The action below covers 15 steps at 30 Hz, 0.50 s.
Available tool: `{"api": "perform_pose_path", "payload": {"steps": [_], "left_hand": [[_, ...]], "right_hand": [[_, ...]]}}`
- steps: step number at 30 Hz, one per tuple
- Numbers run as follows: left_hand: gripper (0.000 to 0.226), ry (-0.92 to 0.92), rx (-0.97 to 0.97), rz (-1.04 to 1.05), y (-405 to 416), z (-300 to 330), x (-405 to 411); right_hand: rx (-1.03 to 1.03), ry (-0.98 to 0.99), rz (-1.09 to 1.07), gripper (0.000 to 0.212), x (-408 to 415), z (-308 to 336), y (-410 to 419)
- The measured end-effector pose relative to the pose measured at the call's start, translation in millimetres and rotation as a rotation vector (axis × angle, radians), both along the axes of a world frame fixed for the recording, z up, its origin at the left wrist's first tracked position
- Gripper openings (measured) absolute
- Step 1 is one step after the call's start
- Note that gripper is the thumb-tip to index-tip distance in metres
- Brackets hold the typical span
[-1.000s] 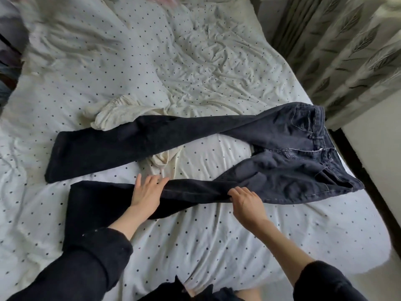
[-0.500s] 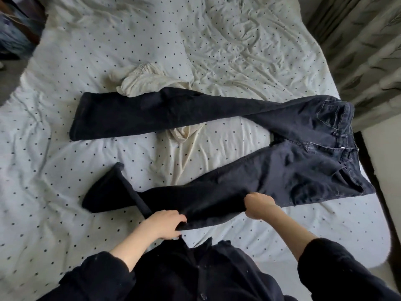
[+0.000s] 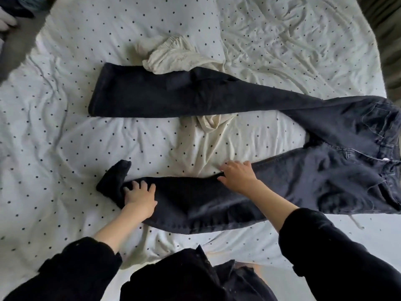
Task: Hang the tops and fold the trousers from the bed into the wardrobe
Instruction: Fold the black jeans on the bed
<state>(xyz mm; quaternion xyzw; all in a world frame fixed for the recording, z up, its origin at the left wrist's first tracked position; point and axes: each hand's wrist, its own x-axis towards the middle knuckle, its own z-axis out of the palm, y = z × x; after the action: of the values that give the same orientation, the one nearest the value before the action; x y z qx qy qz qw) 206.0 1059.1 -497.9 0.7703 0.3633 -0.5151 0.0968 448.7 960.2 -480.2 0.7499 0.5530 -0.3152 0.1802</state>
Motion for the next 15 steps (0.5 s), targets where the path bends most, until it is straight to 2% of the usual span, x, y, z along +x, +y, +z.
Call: {"api": "perform_pose_path", "payload": {"steps": [4, 8, 10, 13, 15], "left_hand": [[0.059, 0.007, -0.104, 0.186, -25, -2, -47], [0.05, -0.032, -0.167, 0.285, -44, 3, -46], [0.035, -0.237, -0.04, 0.257, -41, 10, -39], [0.02, -0.665, 0.232, 0.307, -18, 12, -31], [0.021, -0.797, 0.277, 0.295, 7, 4, -29]], "right_hand": [[-0.023, -0.033, 0.044, 0.043, -25, -9, 6], [-0.022, 0.062, 0.012, 0.04, -50, -12, 18], [-0.014, 0.079, -0.007, 0.039, -60, -13, 24], [-0.049, 0.118, -0.086, 0.044, -68, -11, 33], [-0.122, 0.181, -0.126, 0.046, -71, -10, 39]]}}
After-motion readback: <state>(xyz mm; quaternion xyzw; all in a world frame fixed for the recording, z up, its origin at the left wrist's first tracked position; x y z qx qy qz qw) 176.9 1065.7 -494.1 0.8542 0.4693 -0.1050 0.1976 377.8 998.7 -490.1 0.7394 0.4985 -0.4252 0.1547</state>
